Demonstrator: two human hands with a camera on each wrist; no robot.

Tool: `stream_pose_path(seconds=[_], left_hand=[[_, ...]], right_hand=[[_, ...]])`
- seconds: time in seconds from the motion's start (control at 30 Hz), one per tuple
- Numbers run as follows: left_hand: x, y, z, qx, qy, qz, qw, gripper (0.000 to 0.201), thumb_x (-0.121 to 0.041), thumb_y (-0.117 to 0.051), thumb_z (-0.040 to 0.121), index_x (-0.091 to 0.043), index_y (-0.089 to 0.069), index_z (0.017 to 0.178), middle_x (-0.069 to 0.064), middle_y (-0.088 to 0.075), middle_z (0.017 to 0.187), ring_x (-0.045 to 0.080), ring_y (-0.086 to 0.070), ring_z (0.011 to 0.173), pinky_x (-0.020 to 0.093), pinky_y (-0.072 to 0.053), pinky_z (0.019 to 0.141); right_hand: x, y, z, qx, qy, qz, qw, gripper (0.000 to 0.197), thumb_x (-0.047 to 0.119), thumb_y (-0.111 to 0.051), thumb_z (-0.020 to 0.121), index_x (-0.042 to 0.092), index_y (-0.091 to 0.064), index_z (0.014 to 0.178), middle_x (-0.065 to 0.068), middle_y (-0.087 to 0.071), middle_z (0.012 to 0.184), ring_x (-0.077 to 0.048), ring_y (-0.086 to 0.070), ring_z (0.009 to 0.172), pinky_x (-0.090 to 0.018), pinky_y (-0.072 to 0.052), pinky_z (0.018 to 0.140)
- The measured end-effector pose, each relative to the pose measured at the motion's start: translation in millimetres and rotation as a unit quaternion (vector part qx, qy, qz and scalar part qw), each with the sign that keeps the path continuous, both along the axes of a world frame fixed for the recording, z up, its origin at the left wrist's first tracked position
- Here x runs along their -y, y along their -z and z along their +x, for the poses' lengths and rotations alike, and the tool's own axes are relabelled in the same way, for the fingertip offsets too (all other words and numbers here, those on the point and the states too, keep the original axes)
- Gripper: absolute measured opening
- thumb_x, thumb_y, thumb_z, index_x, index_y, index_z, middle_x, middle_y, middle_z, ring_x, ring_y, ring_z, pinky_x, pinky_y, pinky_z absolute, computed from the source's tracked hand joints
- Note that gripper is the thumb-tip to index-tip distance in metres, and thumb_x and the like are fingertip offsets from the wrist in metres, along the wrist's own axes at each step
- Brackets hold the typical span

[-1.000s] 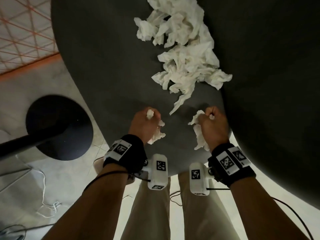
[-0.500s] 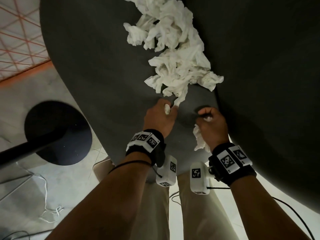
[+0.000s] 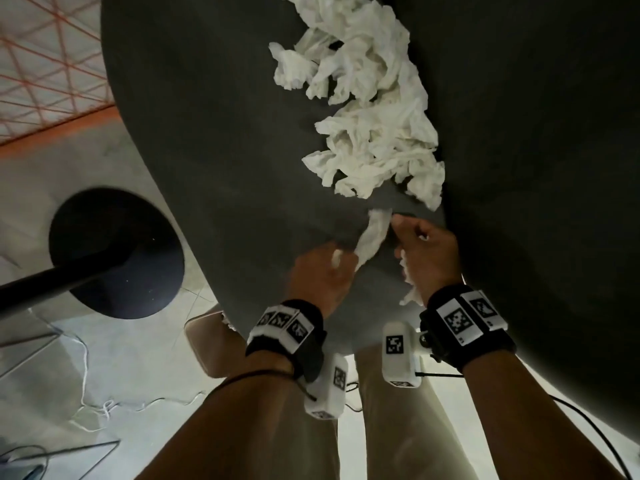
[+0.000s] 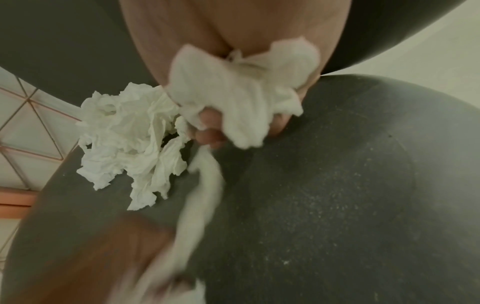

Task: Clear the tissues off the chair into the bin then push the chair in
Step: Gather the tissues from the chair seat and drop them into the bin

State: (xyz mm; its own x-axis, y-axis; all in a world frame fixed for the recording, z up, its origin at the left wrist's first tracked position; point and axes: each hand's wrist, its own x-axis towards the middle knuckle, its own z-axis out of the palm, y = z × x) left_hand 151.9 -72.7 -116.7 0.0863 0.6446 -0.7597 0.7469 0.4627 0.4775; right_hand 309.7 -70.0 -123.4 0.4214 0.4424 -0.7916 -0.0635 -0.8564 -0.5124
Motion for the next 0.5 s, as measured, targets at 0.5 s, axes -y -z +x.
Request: stream_pose_path(seconds=[0.5], left_hand=[[35.7,-14.7,-61.9,0.074,-0.39,-0.06,0.916,0.017,-0.013,-0.058,0.093,-0.029,-0.055,0.091,0.003,-0.063,0.077,0.012,-0.059,0.053,0.029,-0.052,0.052]], right_hand=[[-6.8,-5.8,-32.9,-0.045,-0.115,0.06,0.991,0.035,-0.01,-0.049,0.08,0.023,-0.058,0.075,-0.007,-0.057,0.085,-0.023,-0.058,0.076,-0.028,-0.051,0.066]])
